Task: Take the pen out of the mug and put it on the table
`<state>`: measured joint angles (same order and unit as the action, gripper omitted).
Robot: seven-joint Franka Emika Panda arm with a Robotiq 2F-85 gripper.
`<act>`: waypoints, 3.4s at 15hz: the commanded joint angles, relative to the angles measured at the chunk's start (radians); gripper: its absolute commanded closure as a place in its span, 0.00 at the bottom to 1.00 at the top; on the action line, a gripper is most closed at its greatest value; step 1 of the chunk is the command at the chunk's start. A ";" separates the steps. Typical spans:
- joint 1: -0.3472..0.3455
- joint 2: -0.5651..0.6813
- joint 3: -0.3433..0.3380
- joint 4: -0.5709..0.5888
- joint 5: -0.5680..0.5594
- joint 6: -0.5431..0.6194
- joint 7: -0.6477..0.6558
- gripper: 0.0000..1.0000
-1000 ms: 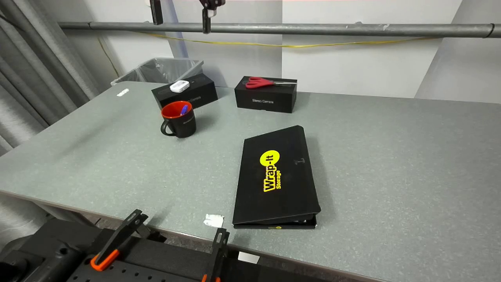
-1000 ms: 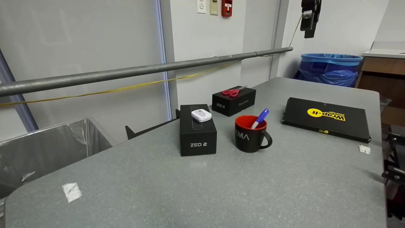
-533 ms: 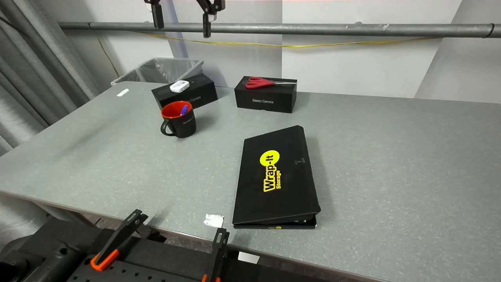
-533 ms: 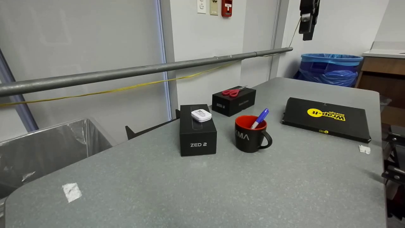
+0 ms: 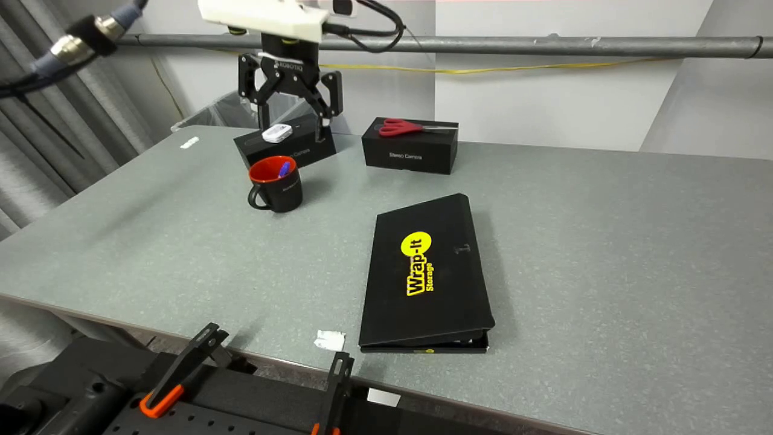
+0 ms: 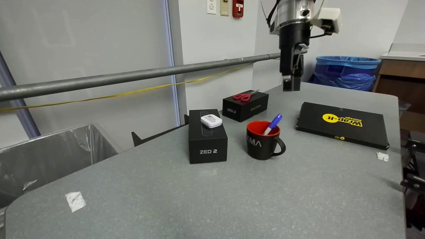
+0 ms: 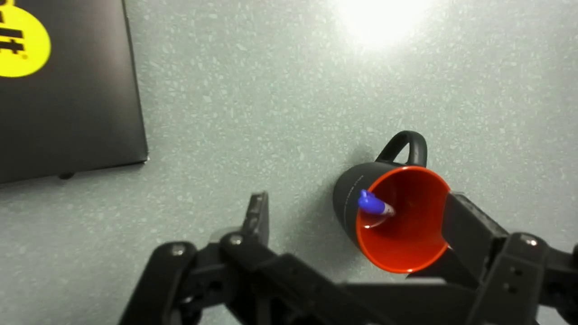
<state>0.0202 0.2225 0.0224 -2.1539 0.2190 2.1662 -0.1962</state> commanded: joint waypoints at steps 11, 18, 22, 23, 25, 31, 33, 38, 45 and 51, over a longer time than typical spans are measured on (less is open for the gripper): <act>-0.011 0.143 0.053 0.087 0.042 0.012 0.003 0.00; -0.008 0.187 0.063 0.098 0.039 0.002 0.007 0.00; -0.012 0.202 0.067 0.100 0.046 0.008 0.003 0.26; -0.013 0.203 0.068 0.100 0.047 0.009 0.003 0.35; -0.014 0.204 0.068 0.101 0.048 0.006 0.002 0.53; -0.014 0.202 0.068 0.100 0.046 0.004 0.001 0.99; -0.014 0.197 0.067 0.098 0.044 0.004 0.001 1.00; 0.000 0.104 0.063 0.047 0.014 -0.005 0.018 1.00; -0.015 -0.253 0.052 -0.157 0.030 0.011 -0.079 1.00; -0.048 -0.385 -0.043 -0.200 -0.080 -0.091 -0.016 1.00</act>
<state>0.0019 -0.1352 0.0180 -2.3405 0.2102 2.1367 -0.2437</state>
